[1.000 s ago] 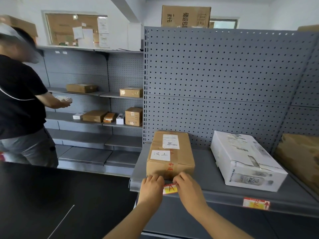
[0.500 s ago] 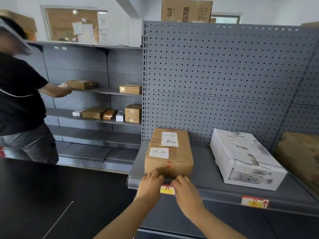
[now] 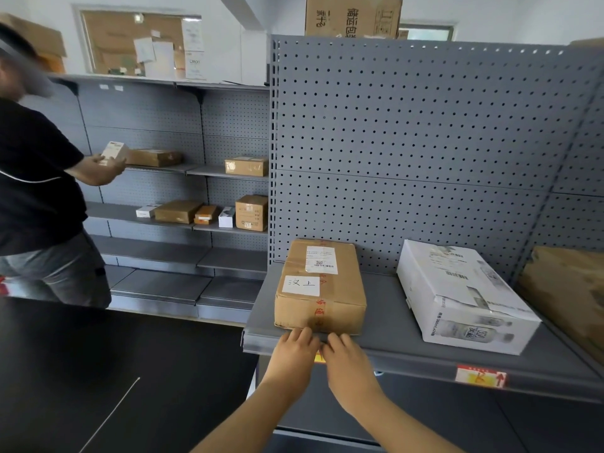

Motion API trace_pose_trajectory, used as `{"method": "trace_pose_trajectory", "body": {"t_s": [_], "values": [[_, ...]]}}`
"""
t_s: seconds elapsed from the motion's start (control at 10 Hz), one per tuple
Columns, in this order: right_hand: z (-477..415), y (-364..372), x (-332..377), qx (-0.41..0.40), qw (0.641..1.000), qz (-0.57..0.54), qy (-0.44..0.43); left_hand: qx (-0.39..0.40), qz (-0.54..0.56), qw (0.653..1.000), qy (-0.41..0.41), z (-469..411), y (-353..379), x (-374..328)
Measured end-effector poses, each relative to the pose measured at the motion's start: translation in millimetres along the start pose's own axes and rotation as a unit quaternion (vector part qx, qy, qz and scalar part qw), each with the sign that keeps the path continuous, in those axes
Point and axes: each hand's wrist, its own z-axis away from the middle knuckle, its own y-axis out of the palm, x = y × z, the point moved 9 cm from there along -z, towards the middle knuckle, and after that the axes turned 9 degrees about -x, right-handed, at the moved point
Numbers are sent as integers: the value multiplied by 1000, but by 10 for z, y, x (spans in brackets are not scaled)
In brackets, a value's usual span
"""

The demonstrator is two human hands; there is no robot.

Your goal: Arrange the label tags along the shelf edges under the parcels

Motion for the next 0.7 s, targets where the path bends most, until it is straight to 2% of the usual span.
{"method": "trace_pose_trajectory", "body": {"t_s": [0.3,0.5,0.6,0.7], "values": [[54,-71,81,27,999,17,21,49,-5,999,-6,33,12,-36],[56,-189,83,48,998,39,20,107,-92,990,26,-113,-146,-123],[33,-285,43,40,998,54,10,90,-105,990,26,-222,-287,-129],[-10,-477,3,37,998,43,18,72,-66,995,-7,-321,-541,-119]]}}
